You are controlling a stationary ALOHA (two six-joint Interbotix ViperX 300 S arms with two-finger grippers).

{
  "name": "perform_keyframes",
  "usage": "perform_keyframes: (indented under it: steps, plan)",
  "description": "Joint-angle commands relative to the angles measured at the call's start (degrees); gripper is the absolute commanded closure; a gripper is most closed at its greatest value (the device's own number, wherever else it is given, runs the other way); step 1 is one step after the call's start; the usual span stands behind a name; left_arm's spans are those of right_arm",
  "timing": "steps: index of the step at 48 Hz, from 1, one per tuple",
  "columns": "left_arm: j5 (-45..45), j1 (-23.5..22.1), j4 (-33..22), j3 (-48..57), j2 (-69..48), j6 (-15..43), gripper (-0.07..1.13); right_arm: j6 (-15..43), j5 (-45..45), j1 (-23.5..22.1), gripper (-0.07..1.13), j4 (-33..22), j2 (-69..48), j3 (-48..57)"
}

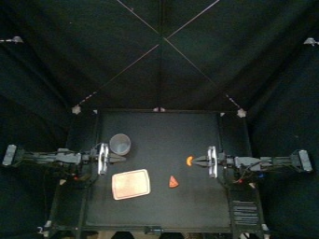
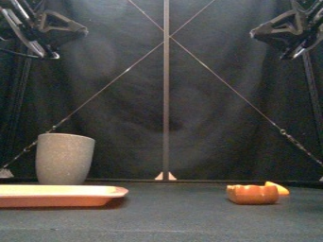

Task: Pick the tangerine then place it in the grey bowl
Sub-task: Pick the tangerine

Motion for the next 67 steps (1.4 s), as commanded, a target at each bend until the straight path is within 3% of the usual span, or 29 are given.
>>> perform_keyframes:
  steps: [1, 12, 20, 25, 33, 40, 53, 61, 67]
  plan:
    - [1.67, 0.26, -0.35, -0.53, 0.44, 0.0, 1.02, 0.79, 0.09, 0.0, 1.05, 0.35, 1.32, -0.35]
    - [5.8, 2.02, -0.62, -2.37, 0.44, 0.26, 1.01, 2.55, 1.49, -3.34, 1.04, 4.48, 3.87, -1.93]
    - [7.03, 3.6, -0.53, -3.08, 0.44, 0.26, 1.01, 2.81, 3.96, -8.44, 0.97, 13.71, 5.45, -3.43]
    - [7.21, 3.69, -0.7, -2.99, 0.44, 0.26, 1.01, 2.64, 8.7, -12.83, 0.79, 21.88, 6.24, -4.04]
    - [7.21, 3.6, -0.79, -2.81, 0.35, 0.18, 1.01, 2.64, 15.38, -18.54, 0.3, 33.84, 6.77, -4.22]
    - [7.21, 3.6, -0.79, -2.72, 0.44, 0.18, 1.01, 2.81, 18.19, -20.3, 0.04, 38.94, 6.77, -3.87]
    - [7.21, 3.69, -0.79, -1.49, 0.44, 0.0, 1.01, 2.9, 25.05, -22.5, 0.05, 51.5, 9.4, -2.81]
    - [7.21, 3.6, -1.23, -0.97, 0.44, 0.0, 1.01, 3.08, 27.25, -25.05, 0.05, 56.07, 14.33, -1.67]
    - [7.21, 3.6, -1.76, -0.88, 0.35, 0.09, 1.01, 2.64, 29.44, -27.16, 0.05, 55.9, 19.07, -2.64]
